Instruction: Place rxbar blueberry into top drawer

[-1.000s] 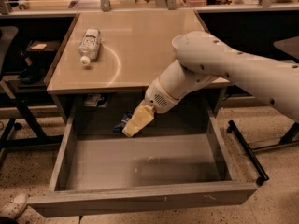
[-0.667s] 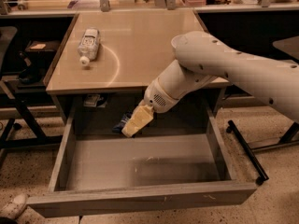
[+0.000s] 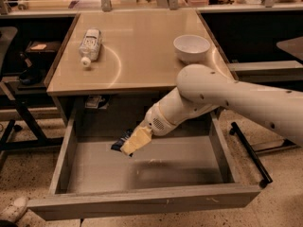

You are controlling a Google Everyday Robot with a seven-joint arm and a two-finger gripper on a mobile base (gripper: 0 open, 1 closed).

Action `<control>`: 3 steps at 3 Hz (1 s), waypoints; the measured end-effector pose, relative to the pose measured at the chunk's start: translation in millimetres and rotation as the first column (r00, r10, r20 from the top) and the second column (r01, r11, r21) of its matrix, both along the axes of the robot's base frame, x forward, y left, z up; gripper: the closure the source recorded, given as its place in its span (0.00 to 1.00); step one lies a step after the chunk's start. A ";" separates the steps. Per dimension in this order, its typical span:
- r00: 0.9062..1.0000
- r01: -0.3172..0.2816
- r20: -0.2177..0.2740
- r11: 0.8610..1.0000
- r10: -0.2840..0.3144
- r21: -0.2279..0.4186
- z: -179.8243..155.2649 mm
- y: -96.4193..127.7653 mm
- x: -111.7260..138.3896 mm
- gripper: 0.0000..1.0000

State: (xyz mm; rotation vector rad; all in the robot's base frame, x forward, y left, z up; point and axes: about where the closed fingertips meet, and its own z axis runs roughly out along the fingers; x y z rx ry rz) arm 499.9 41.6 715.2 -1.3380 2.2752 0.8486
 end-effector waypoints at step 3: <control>0.994 0.112 -0.008 0.994 -0.112 0.006 -56.3 8.5 -8.7 1.00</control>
Offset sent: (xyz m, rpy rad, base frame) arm -0.0112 0.0074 -0.0608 0.0200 0.0042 -0.1409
